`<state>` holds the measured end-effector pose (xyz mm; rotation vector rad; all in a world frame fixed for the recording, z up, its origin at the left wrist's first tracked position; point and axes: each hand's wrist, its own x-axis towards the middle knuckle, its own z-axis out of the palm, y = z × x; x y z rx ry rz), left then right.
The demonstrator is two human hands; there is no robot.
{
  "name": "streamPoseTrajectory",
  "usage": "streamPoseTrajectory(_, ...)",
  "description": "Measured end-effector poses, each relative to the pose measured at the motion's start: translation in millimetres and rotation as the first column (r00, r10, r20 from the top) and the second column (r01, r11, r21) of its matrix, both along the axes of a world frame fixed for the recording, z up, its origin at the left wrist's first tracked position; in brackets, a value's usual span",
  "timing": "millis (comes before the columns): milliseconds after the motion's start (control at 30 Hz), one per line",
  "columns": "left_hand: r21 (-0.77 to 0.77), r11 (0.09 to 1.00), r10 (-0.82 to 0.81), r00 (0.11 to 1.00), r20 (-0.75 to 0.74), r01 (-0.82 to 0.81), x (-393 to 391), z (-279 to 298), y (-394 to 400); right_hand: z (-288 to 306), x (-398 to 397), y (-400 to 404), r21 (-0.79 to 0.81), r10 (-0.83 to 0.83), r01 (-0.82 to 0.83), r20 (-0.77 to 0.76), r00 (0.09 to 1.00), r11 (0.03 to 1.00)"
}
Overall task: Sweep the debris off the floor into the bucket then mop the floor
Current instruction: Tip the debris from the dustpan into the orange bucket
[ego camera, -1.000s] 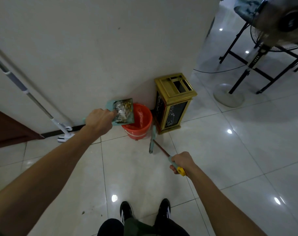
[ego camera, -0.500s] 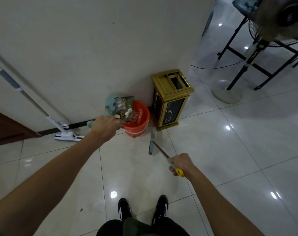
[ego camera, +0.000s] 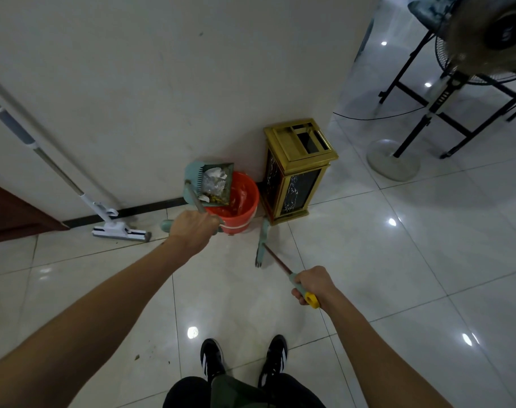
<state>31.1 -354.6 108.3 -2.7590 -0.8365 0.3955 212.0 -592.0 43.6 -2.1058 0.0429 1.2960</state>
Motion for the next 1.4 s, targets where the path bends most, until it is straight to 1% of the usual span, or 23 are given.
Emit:
streamPoseTrajectory(167,-0.047,0.999,0.003,0.998,-0.055,-0.006,7,-8,-12,-1,-3,-3,-0.004,0.001,-0.001,-0.005,1.0,1.0)
streamPoseTrajectory(433,-0.108,0.991,0.065,0.988,-0.141,-0.08,4,-20,-21,-1,-4,-6,-0.012,-0.007,0.007,-0.015,1.0,1.0)
streamPoseTrajectory(733,-0.073,0.996,-0.048,0.995,-0.092,0.041,1,-22,-12,3,-3,-6,0.0,-0.012,0.012,-0.008,1.0,1.0)
streamPoseTrajectory(933,-0.033,0.996,-0.085,0.99,-0.113,0.081,11,-18,-9,4,-1,-5,0.008,-0.008,0.008,-0.002,1.0,1.0)
streamPoseTrajectory(1100,-0.034,0.997,-0.068,0.993,-0.094,0.066,18,-17,-8,6,2,-6,0.009,-0.012,0.013,-0.008,1.0,1.0)
streamPoseTrajectory(1233,-0.032,0.995,-0.1,0.989,-0.112,0.097,23,-17,-10,5,4,-7,0.009,-0.021,0.021,-0.019,1.0,1.0)
streamPoseTrajectory(1400,-0.03,0.994,-0.104,0.978,-0.179,0.1,33,-10,-17,1,6,-11,0.019,-0.015,0.015,-0.008,1.0,1.0)
